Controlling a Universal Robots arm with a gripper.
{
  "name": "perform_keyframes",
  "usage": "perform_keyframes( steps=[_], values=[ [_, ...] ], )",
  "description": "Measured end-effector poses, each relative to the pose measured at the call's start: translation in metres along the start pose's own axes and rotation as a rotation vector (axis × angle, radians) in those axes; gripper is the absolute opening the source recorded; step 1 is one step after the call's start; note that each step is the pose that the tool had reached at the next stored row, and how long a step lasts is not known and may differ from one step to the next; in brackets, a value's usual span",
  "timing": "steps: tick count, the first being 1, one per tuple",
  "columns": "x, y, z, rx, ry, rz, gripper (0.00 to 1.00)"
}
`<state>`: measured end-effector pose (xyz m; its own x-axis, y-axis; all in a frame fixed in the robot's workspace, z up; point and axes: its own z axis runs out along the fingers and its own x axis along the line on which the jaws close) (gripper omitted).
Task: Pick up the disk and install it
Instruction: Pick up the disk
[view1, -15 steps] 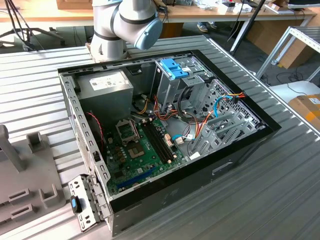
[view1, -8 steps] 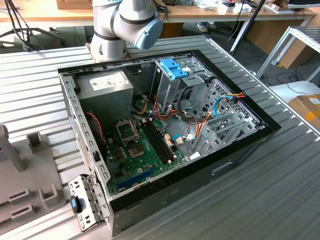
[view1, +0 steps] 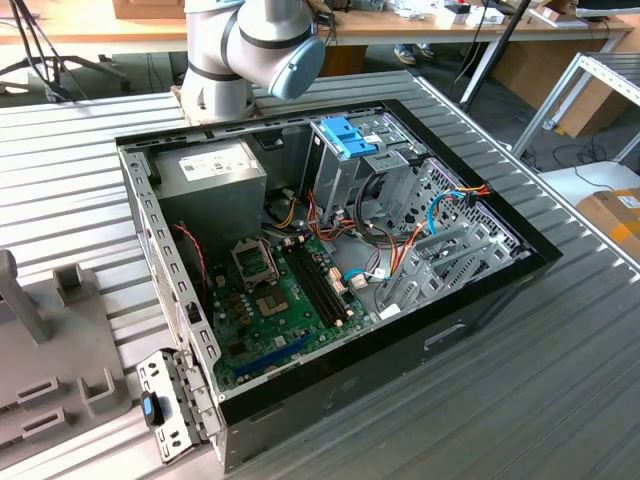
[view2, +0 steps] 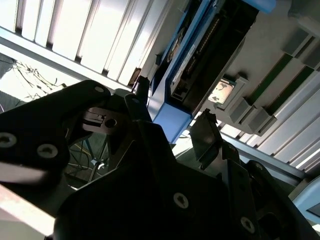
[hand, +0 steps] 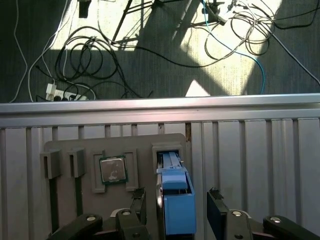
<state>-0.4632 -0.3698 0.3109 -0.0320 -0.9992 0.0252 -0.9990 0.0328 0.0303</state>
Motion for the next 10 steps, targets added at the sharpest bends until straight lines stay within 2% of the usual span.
perform_keyframes(
  steps=[3, 5, 8, 9, 10],
  values=[
    [0.0000, 0.0000, 0.0002, 0.0000, 0.0000, 0.000, 0.59],
    [0.0000, 0.0000, 0.0003, 0.0000, 0.0000, 0.000, 0.45],
    [0.0000, 0.0000, 0.0005, 0.0000, 0.0000, 0.000, 0.45],
    [0.0000, 0.0000, 0.0006, 0.0000, 0.0001, 0.000, 0.44],
    [0.0000, 0.0000, 0.0006, -0.0001, 0.0001, 0.000, 0.37]
  ],
)
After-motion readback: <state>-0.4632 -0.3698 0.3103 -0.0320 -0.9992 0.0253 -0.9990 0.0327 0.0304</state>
